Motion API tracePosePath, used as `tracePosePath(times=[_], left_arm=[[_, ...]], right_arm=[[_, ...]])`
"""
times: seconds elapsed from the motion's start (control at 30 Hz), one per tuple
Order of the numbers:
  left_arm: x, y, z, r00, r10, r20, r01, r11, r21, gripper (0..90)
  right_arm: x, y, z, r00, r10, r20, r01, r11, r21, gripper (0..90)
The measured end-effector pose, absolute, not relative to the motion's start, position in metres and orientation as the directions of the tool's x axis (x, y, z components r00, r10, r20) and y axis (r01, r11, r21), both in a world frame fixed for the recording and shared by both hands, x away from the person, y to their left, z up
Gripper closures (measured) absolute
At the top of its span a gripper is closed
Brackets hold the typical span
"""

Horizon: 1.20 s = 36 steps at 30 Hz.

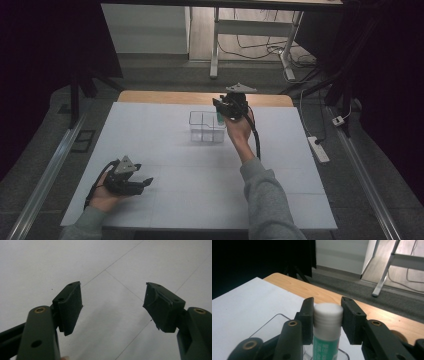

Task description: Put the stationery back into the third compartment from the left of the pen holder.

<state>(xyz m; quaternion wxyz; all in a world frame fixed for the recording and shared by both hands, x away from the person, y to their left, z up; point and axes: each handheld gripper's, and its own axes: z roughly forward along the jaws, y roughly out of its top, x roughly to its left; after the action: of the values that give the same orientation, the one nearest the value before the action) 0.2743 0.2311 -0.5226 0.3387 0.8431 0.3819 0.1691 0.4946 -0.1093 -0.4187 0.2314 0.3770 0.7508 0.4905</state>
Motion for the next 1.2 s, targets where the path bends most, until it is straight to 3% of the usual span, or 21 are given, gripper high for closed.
tracePosePath(times=[0.1, 0.43, 1.2], left_arm=[[0.275, 0.231, -0.523, 0.653, 0.757, 0.027, 0.530, -0.482, 0.698, 30.2], [0.275, 0.231, -0.523, 0.652, 0.758, 0.025, 0.531, -0.479, 0.699, 30.1], [0.275, 0.232, -0.523, 0.648, 0.761, 0.024, 0.535, -0.477, 0.697, 30.1]], right_arm=[[0.493, -0.112, -0.417, -0.605, 0.796, 0.028, 0.346, 0.231, 0.909, 51.2], [0.474, -0.126, -0.420, -0.653, 0.758, -0.008, 0.343, 0.305, 0.888, 46.3], [0.449, -0.150, -0.434, -0.703, 0.711, 0.019, 0.372, 0.344, 0.862, 44.6]])
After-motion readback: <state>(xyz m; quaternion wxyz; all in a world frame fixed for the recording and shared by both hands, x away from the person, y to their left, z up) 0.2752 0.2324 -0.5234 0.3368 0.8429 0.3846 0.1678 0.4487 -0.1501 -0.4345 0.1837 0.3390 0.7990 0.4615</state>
